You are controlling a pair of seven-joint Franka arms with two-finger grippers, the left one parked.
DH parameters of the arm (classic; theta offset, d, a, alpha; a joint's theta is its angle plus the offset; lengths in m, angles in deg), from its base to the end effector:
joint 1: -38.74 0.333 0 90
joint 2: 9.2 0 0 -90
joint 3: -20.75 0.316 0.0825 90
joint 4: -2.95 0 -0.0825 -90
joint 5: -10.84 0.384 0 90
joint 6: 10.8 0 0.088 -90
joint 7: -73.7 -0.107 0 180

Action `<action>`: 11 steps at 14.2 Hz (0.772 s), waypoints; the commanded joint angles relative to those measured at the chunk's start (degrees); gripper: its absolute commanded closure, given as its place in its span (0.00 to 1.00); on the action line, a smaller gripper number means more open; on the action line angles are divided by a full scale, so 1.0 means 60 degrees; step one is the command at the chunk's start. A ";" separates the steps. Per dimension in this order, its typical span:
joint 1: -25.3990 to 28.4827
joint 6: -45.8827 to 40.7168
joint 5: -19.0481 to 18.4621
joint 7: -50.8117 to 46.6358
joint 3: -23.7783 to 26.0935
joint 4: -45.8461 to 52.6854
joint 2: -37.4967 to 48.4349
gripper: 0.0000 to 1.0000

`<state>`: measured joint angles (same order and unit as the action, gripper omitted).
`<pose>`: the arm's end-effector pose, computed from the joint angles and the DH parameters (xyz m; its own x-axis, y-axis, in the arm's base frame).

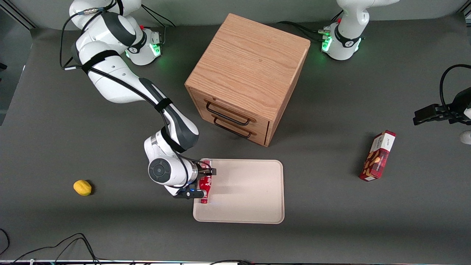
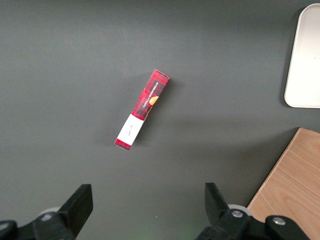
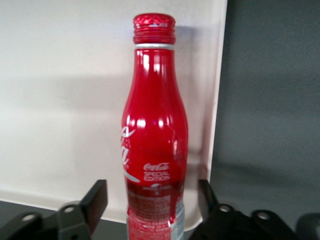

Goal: Place coke bottle on tray
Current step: 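Lower the bottle onto the cream tray with the right gripper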

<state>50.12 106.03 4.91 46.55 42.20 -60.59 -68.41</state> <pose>0.6887 0.3300 0.1999 0.9882 -0.0017 -0.1530 -0.0293 -0.9836 -0.1781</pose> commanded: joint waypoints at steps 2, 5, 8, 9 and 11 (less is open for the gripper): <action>0.0066 -0.0018 -0.0183 -0.0089 0.0043 0.0278 -0.0122 0.00; 0.0051 -0.0047 -0.0198 -0.0075 0.0028 0.0278 0.0023 0.00; -0.0080 -0.0965 -0.0241 -0.0104 0.0028 0.0176 0.0987 0.00; -0.0139 -0.1419 -0.0241 -0.0104 -0.0015 0.0132 0.1441 0.00; -0.0416 -0.2211 -0.0241 -0.0075 -0.0074 0.0117 0.2422 0.00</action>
<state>49.27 97.46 4.31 46.55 42.11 -57.75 -61.28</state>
